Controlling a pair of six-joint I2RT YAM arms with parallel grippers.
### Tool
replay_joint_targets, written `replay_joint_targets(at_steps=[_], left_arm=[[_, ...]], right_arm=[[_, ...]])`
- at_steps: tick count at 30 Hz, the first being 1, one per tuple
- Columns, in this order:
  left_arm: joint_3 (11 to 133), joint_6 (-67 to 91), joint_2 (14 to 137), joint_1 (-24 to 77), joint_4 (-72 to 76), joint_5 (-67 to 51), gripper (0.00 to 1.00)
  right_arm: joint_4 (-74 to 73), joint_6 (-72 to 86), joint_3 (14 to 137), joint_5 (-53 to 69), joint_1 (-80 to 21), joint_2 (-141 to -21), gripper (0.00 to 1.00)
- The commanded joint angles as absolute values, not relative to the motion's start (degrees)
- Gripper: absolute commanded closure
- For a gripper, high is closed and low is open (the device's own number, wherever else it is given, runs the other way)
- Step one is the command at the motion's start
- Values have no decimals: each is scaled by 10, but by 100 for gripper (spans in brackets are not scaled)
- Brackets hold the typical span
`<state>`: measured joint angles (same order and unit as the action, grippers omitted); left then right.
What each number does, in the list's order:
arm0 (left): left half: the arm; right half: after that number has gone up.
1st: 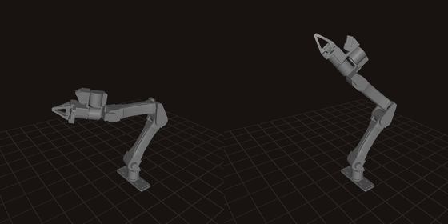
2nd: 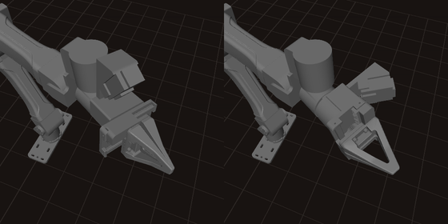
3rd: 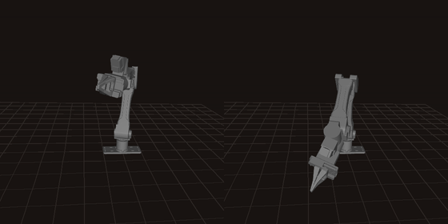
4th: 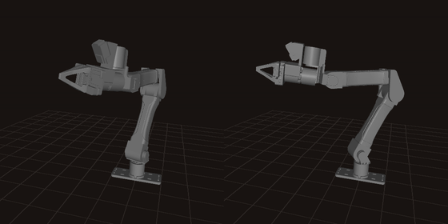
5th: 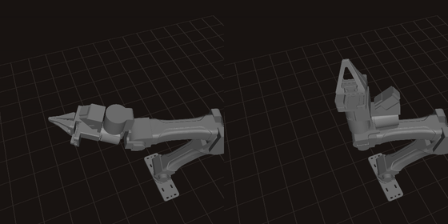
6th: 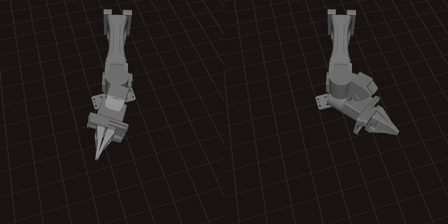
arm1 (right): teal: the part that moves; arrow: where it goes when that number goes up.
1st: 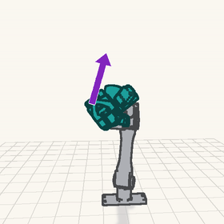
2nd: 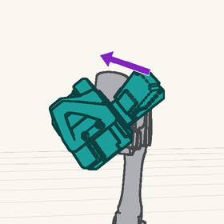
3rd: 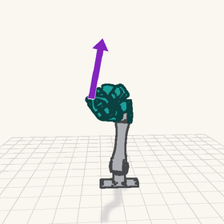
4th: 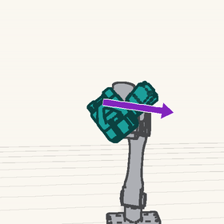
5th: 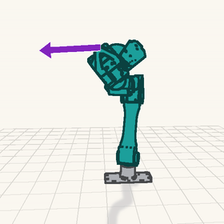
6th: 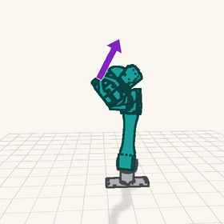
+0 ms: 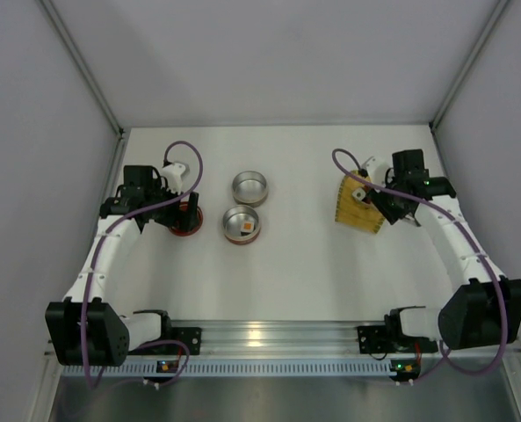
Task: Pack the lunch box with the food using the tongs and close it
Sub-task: Pick up the fake food from the plate.
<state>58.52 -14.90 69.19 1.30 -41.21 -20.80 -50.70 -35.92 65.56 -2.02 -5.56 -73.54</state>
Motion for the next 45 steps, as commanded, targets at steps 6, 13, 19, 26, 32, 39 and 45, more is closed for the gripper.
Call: replay_joint_targets(at_steps=[6, 13, 19, 26, 32, 39, 45], left_arm=[[606, -148, 693, 13, -408, -224, 2], [606, -147, 693, 13, -408, -224, 2], [605, -147, 693, 13, -407, -223, 2], [604, -149, 693, 13, -407, -223, 2], [603, -148, 693, 13, -406, -224, 2], [603, -146, 694, 13, -405, -224, 2], [604, -146, 694, 13, -403, -222, 2]], right_arm=[[-436, -353, 626, -67, -90, -709, 55], [-412, -351, 610, -88, -104, -705, 53], [-389, -355, 594, -105, -113, -702, 52], [-376, -366, 573, -119, -123, -700, 52], [-377, -374, 559, -123, -126, -695, 53], [-366, -376, 552, -136, -129, -693, 56], [-361, -375, 556, -140, -134, -700, 58]])
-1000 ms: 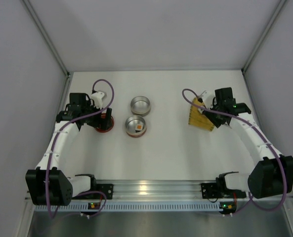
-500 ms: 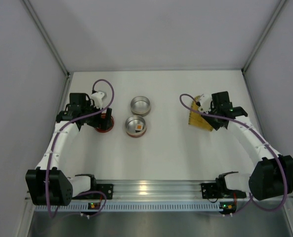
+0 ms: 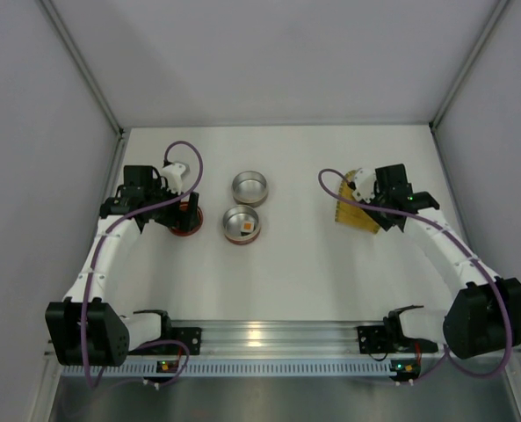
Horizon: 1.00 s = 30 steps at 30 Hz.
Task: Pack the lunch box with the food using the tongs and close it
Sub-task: Pick up the fake food from the plate.
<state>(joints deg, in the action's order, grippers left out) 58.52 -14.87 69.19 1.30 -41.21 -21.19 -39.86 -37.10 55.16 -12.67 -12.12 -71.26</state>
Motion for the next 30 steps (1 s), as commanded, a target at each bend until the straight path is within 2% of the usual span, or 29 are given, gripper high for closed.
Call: replay_joint_targets(at_steps=[1, 9, 12, 17, 26, 30], left_arm=[[602, -145, 694, 13, -404, -222, 2], [599, -147, 695, 13, -403, -224, 2], [597, -147, 695, 13, -402, -223, 2], [597, -147, 694, 13, -401, -223, 2], [593, -148, 694, 13, -401, -222, 2], [593, -148, 694, 13, -400, -221, 2]], right_arm=[[-360, -375, 557, -140, -134, -701, 58], [-354, -374, 560, -145, -140, -713, 59], [-357, -369, 565, -143, -141, -720, 53], [-355, -368, 567, -146, -144, -724, 53], [-343, -368, 566, -162, -145, -721, 64], [-346, -372, 568, -167, -144, -719, 76]])
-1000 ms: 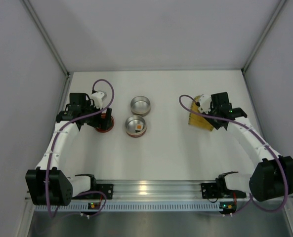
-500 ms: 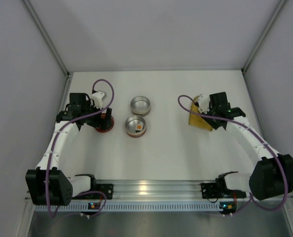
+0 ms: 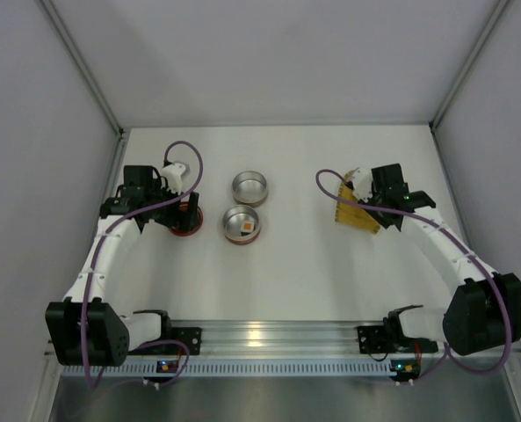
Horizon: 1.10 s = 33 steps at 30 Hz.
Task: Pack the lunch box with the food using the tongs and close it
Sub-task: Pick up the fake food from the plate.
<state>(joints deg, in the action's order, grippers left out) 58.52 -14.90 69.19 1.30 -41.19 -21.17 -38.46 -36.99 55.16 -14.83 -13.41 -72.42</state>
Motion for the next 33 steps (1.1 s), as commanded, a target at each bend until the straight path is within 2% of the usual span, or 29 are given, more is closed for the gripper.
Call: replay_joint_targets(at_steps=[1, 5, 8, 12, 18, 23, 27, 33], left_arm=[[593, -148, 693, 13, -401, -221, 2], [594, -148, 693, 13, -402, -220, 2], [597, -146, 692, 13, -403, -216, 2], [598, -146, 686, 13, -406, -217, 2], [599, -147, 686, 13, -410, -215, 2], [605, -142, 686, 13, -413, -225, 2], [612, -137, 686, 13, -414, -231, 2], [626, -135, 694, 13, -420, -237, 2]], right_arm=[[-348, -373, 570, -166, -145, -717, 78], [-369, -376, 587, -142, -144, -700, 85], [-387, -377, 602, -123, -145, -690, 94], [-406, -374, 617, -105, -145, -687, 100], [-443, -373, 643, -61, -144, -674, 100], [-505, -377, 695, 53, -145, -670, 100], [-528, -348, 743, 98, -156, -682, 100], [-533, -312, 787, 113, -240, -721, 100]])
